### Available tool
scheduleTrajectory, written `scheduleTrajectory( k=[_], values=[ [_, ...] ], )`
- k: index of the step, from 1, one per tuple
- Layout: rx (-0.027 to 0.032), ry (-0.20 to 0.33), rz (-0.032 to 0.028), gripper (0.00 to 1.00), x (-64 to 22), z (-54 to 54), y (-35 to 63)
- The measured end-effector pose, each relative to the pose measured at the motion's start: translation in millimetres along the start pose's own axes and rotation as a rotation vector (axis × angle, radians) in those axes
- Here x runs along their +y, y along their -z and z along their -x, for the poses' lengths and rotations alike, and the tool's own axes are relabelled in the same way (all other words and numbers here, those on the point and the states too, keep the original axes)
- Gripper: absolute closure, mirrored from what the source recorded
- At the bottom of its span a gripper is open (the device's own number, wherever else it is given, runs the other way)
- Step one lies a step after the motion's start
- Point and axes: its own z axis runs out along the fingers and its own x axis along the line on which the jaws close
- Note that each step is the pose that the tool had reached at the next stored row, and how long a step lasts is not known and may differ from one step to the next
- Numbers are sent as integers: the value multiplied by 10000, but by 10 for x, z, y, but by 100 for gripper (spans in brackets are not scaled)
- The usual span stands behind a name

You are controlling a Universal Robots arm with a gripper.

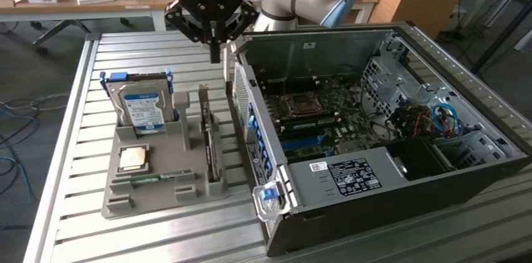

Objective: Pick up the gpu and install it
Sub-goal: 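Reach for the gpu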

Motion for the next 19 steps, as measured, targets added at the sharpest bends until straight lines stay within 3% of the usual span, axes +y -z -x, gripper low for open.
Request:
scheduleTrajectory(
  k=[4, 11, 19],
  values=[
    [-1, -8, -2, 89, -4, -85, -2],
    [0, -11, -3, 89, -19, -97, 0],
    [-1, -11, -2, 89, -164, -86, 5]
  ],
)
